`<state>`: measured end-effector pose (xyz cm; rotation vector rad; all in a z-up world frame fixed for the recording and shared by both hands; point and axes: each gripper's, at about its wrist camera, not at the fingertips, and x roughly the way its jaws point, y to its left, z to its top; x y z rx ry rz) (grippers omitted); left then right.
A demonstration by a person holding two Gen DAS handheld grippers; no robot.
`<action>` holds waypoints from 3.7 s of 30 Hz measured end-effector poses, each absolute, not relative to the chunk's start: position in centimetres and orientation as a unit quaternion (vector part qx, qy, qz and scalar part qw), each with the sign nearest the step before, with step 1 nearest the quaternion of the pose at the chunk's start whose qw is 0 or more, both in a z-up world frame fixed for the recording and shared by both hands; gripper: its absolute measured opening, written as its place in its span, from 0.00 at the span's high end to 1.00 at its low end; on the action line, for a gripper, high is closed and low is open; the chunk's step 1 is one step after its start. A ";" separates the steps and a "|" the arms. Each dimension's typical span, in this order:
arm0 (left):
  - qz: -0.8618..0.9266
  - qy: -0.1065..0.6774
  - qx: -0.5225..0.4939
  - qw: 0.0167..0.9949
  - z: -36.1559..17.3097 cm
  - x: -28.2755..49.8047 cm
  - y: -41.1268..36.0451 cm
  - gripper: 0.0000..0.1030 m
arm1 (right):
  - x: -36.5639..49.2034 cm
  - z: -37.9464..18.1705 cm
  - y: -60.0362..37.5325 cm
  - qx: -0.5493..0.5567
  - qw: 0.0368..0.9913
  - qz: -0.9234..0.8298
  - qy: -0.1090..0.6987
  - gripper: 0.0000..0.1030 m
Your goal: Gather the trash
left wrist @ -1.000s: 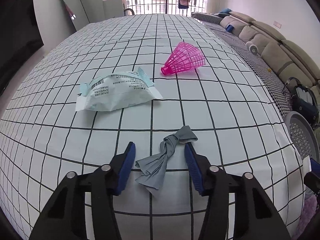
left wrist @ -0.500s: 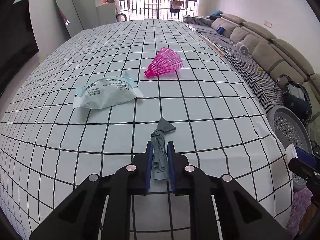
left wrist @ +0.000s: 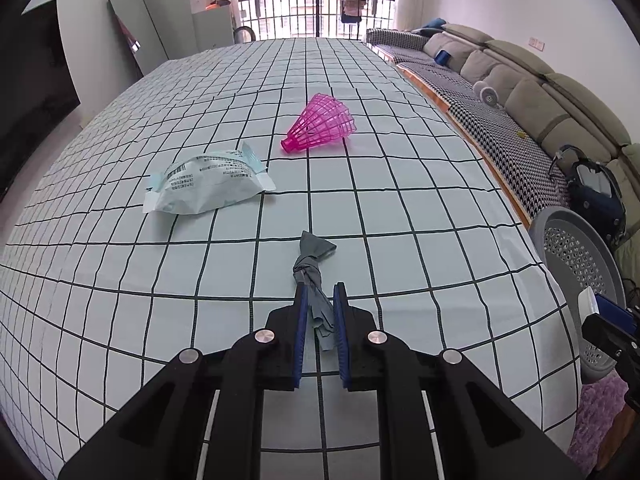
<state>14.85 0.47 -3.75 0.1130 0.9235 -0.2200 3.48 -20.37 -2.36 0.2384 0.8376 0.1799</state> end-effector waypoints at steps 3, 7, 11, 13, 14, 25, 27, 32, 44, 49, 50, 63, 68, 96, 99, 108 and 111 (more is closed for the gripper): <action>-0.102 0.450 0.055 0.886 -4.1 15.3 0.5 0.87 | 3.5 -2.5 -20.5 0.116 0.902 0.087 0.406 0.62; -0.099 0.452 0.057 0.885 -4.3 15.7 0.5 0.86 | 3.6 -2.5 -20.7 0.117 0.902 0.087 0.407 0.62; -0.096 0.454 0.057 0.884 -4.4 16.4 0.5 0.85 | 3.7 -2.6 -20.7 0.117 0.901 0.087 0.409 0.62; -0.095 0.453 0.058 0.884 -4.5 16.7 0.4 0.84 | 3.7 -2.7 -20.7 0.117 0.901 0.087 0.409 0.62; -0.096 0.454 0.058 0.884 -4.6 16.8 0.4 0.84 | 3.7 -2.7 -20.7 0.118 0.900 0.087 0.410 0.62; -0.101 0.456 0.052 0.883 -5.1 17.8 0.1 0.84 | 3.8 -2.8 -20.6 0.117 0.900 0.086 0.412 0.62; -0.103 0.456 0.052 0.882 -5.2 17.9 0.1 0.86 | 3.8 -2.8 -20.7 0.117 0.900 0.085 0.412 0.62; -0.108 0.454 0.049 0.883 -4.9 17.4 0.0 0.88 | 3.7 -2.7 -20.8 0.118 0.900 0.083 0.411 0.62; -0.130 0.432 0.052 0.891 -3.0 13.5 -1.4 0.88 | 3.5 -2.8 -21.4 0.123 0.901 0.080 0.409 0.62; -0.149 0.423 0.062 0.892 -2.1 11.3 -3.4 0.88 | 2.8 -2.6 -22.3 0.128 0.903 0.072 0.404 0.62; -0.154 0.421 0.065 0.891 -2.0 10.9 -4.0 0.88 | 2.7 -2.6 -22.6 0.128 0.903 0.069 0.404 0.62; -0.236 0.404 0.080 0.880 -0.4 5.9 -13.7 0.88 | -1.0 -2.9 -29.1 0.138 0.909 -0.001 0.393 0.62; -0.257 0.420 0.072 0.867 -1.1 5.5 -17.0 0.88 | -2.3 -3.6 -32.3 0.149 0.907 -0.031 0.392 0.62; -0.270 0.441 0.096 0.850 -4.2 5.2 -24.3 0.74 | -4.8 -5.3 -39.2 0.168 0.907 -0.068 0.381 0.46; -0.270 0.441 0.094 0.851 -4.2 5.1 -24.2 0.65 | -5.0 -5.3 -39.1 0.169 0.906 -0.069 0.382 0.46; -0.247 0.428 0.096 0.864 -3.7 5.1 -23.6 0.51 | -5.2 -5.2 -38.7 0.171 0.905 -0.066 0.384 0.46; -0.242 0.426 0.094 0.867 -3.5 5.2 -23.1 0.49 | -5.2 -5.1 -38.2 0.168 0.906 -0.060 0.384 0.46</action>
